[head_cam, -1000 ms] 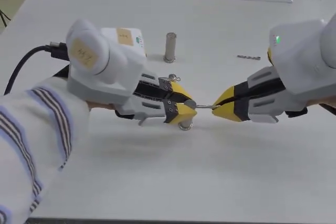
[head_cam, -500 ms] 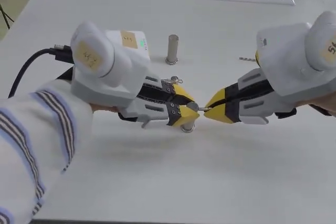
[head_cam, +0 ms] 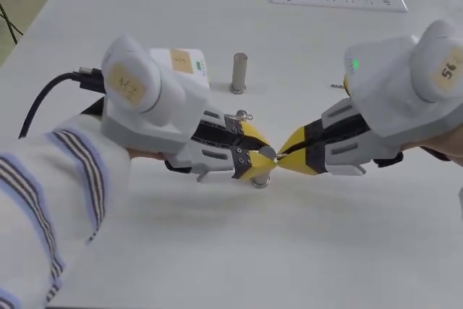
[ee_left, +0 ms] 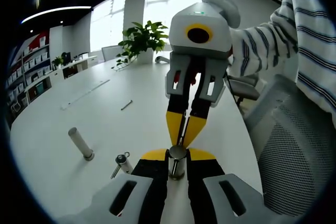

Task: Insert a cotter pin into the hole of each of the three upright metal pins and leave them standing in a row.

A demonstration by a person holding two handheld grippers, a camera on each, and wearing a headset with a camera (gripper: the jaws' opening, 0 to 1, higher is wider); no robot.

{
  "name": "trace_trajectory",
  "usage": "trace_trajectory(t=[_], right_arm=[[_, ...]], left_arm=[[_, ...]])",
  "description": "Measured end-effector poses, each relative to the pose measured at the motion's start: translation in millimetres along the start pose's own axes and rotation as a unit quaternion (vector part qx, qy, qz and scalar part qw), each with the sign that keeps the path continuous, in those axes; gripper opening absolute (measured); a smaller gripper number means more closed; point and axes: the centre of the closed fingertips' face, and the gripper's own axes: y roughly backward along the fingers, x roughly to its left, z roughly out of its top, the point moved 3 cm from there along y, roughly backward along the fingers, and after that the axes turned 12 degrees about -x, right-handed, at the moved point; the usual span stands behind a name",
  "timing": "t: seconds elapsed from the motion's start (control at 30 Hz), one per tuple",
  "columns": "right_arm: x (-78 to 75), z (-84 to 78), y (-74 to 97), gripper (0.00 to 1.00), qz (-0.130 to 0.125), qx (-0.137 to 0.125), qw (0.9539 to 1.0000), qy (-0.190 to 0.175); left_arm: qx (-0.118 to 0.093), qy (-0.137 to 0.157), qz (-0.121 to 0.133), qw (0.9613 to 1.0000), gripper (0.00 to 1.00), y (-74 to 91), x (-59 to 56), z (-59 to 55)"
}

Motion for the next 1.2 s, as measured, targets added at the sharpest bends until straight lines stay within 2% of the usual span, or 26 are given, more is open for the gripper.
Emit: trace_trajectory(t=[0.6, 0.67, 0.7, 0.77, 1.03, 1.2], right_arm=[[0.8, -0.3, -1.0, 0.00, 0.006, 0.001, 1.0000, 0.006], [1.5, -0.4, -1.1, 0.00, 0.005, 0.000, 1.0000, 0.005], [1.6, -0.4, -1.3, 0.00, 0.005, 0.000, 1.0000, 0.003], [2.1, -0.7, -1.4, 0.00, 0.005, 0.001, 1.0000, -0.005], [3.0, -1.4, -2.3, 0.00, 0.010, -0.001, 0.9999, 0.008], [2.9, -2.8, -4.1, 0.00, 0.006, 0.003, 0.9998, 0.017]], left_arm=[[-0.001, 0.007, 0.001, 1.0000, 0.09, -0.8, -0.3, -0.2], [-0.001, 0.012, 0.001, 0.9999, 0.09, -0.8, -0.4, -0.3], [0.000, 0.028, 0.004, 0.9996, 0.10, -0.8, -0.4, -0.7], [-0.001, 0.029, 0.004, 0.9996, 0.10, -1.0, 0.0, -0.7], [0.000, 0.039, 0.007, 0.9992, 0.10, -1.5, -0.6, -1.0], [0.005, 0.029, 0.007, 0.9995, 0.10, -2.3, -1.1, -1.2]])
